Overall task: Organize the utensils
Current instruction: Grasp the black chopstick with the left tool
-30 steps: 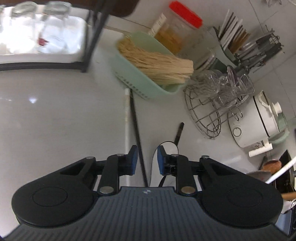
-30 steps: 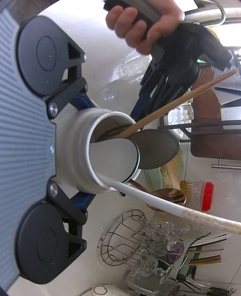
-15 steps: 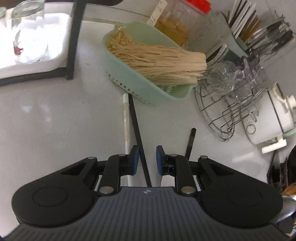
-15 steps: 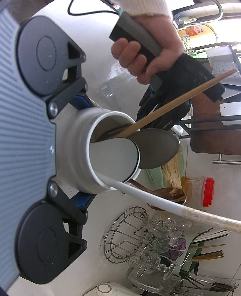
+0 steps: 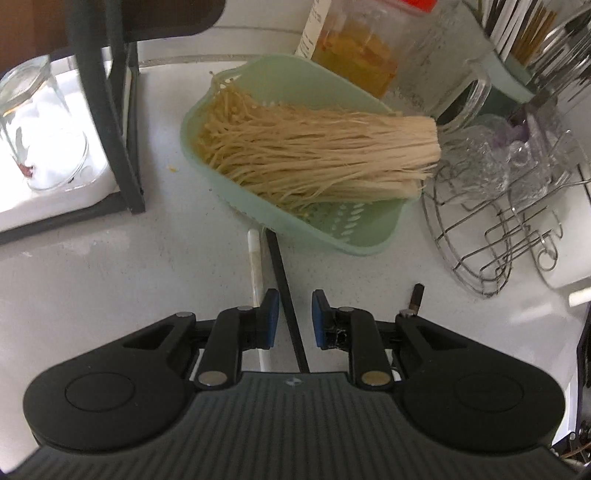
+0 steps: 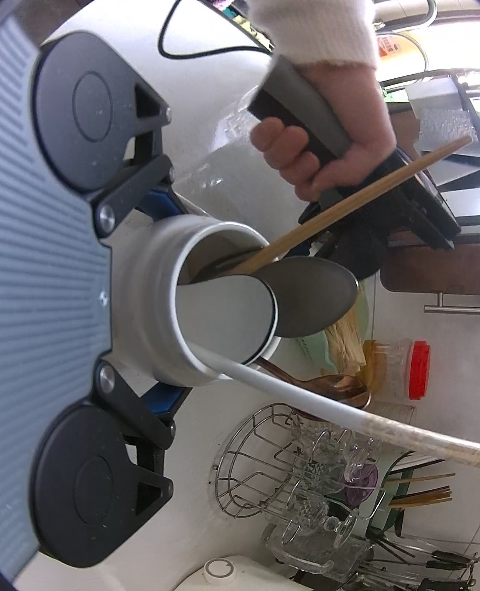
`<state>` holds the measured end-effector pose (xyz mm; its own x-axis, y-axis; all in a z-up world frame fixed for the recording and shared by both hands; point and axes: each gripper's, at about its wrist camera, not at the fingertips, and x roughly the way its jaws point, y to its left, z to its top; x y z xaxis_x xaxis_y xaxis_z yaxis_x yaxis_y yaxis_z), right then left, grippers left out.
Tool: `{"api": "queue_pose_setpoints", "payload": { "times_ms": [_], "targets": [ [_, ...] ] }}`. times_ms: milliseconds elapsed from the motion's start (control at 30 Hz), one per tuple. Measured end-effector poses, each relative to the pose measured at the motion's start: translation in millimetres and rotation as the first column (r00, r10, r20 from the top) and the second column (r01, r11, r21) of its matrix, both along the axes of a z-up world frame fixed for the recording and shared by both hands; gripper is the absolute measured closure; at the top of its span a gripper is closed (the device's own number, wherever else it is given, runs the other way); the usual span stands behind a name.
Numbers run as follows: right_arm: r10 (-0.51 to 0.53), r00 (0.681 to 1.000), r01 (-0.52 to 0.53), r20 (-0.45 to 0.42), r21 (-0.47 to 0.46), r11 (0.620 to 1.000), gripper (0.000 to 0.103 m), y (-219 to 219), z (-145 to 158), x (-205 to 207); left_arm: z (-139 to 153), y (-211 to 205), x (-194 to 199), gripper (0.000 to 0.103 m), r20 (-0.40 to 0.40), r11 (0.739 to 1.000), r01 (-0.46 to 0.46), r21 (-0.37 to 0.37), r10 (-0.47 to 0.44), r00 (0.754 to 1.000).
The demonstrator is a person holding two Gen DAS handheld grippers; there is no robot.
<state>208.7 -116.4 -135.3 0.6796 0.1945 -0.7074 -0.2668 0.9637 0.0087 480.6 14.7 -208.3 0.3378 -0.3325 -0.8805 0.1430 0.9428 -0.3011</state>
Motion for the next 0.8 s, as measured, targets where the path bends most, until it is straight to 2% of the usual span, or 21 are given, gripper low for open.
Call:
{"api": "queue_pose_setpoints", "payload": {
  "times_ms": [100,233,433,567,800],
  "targets": [
    [-0.002,1.000,0.002,0.000,0.000,1.000,0.012,0.2,0.1,0.3,0.8,0.9,11.5,0.080,-0.056,1.000,0.003,0.005,-0.003,0.998],
    [-0.008,1.000,0.008,0.005,0.001,1.000,0.012,0.0,-0.5,-0.8,2.1,-2.9,22.0,0.080,-0.088,0.999,0.022,0.025,-0.020,0.996],
    [-0.009,1.000,0.009,-0.006,-0.005,1.000,0.012,0.8,0.6,1.3,3.9,-14.7,25.1,0.083,-0.113,0.996,0.064,0.062,-0.057,0.992],
    [-0.005,1.000,0.005,-0.019,-0.008,1.000,0.012,0.7,1.3,4.2,4.1,-19.2,23.2,0.092,-0.134,0.993,0.087,0.081,-0.075,0.988],
    [0.007,1.000,-0.007,-0.027,-0.014,1.000,0.012,0.5,1.3,5.5,1.7,-27.3,19.4,0.093,-0.118,0.991,0.086,0.101,-0.074,0.990]
  ]
}}
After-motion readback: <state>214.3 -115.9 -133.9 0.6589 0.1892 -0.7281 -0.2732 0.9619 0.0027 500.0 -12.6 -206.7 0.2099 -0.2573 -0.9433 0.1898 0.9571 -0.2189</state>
